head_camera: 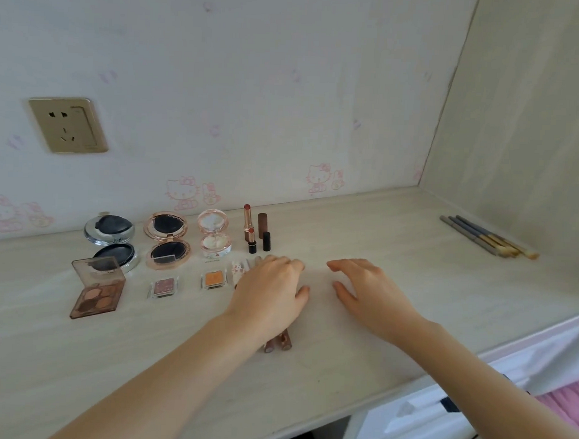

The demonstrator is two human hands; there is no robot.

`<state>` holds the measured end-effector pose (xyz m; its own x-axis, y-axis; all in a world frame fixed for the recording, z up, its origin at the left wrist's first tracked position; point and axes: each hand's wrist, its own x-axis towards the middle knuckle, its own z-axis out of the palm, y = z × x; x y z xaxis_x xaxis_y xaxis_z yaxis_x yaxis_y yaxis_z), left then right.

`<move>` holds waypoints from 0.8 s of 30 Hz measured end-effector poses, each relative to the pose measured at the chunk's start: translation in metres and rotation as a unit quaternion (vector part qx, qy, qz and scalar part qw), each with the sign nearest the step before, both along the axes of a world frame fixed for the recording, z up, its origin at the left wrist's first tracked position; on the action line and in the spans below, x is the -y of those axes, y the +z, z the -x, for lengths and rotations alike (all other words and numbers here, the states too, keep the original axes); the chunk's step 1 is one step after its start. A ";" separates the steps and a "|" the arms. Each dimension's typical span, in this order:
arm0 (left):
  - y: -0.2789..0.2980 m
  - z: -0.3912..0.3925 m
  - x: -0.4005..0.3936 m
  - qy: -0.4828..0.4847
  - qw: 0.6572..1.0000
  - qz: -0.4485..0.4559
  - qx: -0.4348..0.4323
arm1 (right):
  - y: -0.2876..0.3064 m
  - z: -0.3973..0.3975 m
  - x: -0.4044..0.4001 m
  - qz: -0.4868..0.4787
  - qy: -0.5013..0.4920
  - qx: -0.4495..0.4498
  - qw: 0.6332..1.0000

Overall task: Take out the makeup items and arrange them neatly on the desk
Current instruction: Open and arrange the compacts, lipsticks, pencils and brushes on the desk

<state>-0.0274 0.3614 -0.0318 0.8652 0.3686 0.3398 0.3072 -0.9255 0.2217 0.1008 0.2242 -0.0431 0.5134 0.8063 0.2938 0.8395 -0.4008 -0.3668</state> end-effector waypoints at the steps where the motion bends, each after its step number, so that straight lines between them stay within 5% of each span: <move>1: 0.001 -0.006 0.002 -0.010 1.000 -0.001 0.005 | 0.002 -0.006 0.007 0.007 -0.012 0.008 1.000; 24: -0.013 -0.284 0.090 -0.201 0.978 0.048 -0.042 | 0.005 -0.186 0.147 0.104 -0.242 0.073 0.962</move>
